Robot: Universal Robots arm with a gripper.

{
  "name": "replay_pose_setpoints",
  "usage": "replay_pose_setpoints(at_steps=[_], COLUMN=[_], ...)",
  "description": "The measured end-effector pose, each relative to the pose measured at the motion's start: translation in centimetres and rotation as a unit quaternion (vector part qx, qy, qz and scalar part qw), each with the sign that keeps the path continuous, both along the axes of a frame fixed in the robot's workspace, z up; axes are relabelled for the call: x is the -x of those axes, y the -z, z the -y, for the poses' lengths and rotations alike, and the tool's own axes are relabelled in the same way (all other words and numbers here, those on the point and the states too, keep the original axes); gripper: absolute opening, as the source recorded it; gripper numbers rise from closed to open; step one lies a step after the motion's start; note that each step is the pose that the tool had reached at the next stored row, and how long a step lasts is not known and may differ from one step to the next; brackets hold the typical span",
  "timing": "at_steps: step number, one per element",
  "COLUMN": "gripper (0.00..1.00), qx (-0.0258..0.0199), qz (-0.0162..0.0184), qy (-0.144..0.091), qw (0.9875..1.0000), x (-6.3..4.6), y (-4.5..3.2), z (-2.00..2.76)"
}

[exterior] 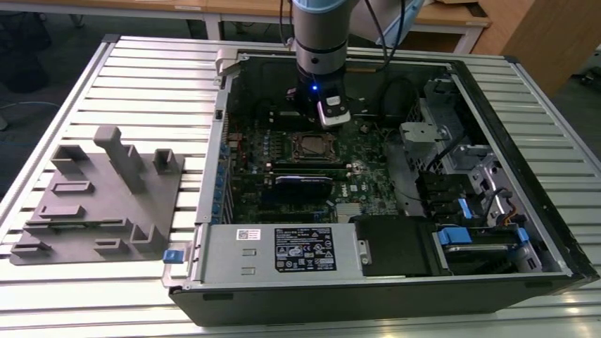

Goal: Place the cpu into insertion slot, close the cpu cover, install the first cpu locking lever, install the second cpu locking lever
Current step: 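Install the first cpu locking lever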

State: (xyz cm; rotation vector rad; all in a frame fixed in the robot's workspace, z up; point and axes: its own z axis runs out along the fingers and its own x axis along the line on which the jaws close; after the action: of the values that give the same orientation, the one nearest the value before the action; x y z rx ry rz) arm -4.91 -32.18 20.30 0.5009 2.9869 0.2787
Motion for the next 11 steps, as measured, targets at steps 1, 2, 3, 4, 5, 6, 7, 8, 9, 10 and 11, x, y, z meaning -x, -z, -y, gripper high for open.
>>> replay_pose_setpoints(at_steps=[1,2,3,4,5,6,7,8,9,10,11], gripper=[0.11,0.11,0.11,0.11,0.11,0.11,0.11,0.11,0.11,0.11,0.11], qx=[0.0001,0.0001,0.0000,0.0000,0.0000,0.0000,-0.0001,0.0000,0.0005,0.0015,0.0028], qz=[-0.0001,-0.0001,-0.0001,-0.0001,-0.0001,-0.0001,0.0000,0.0000,-0.0001,-0.0002,-0.0002], qy=[0.000,0.000,0.000,0.000,0.000,0.000,0.000,0.000,0.000,0.000,0.000], qw=[1.0000,1.0000,1.0000,1.0000,1.0000,1.0000,1.0000,1.0000,1.0000,1.0000,1.0000], x=[0.00,0.00,0.00,0.00,0.00,0.00,0.00,0.00,0.00,0.00,0.00], y=[-0.07,-0.15,-0.24,-0.33,-0.39,-0.41,-0.41,-0.41,-0.42,-0.43,-0.43], z=[0.00,0.00,0.00,0.00,0.00,0.00,0.00,0.00,0.00,-0.02,-0.05])
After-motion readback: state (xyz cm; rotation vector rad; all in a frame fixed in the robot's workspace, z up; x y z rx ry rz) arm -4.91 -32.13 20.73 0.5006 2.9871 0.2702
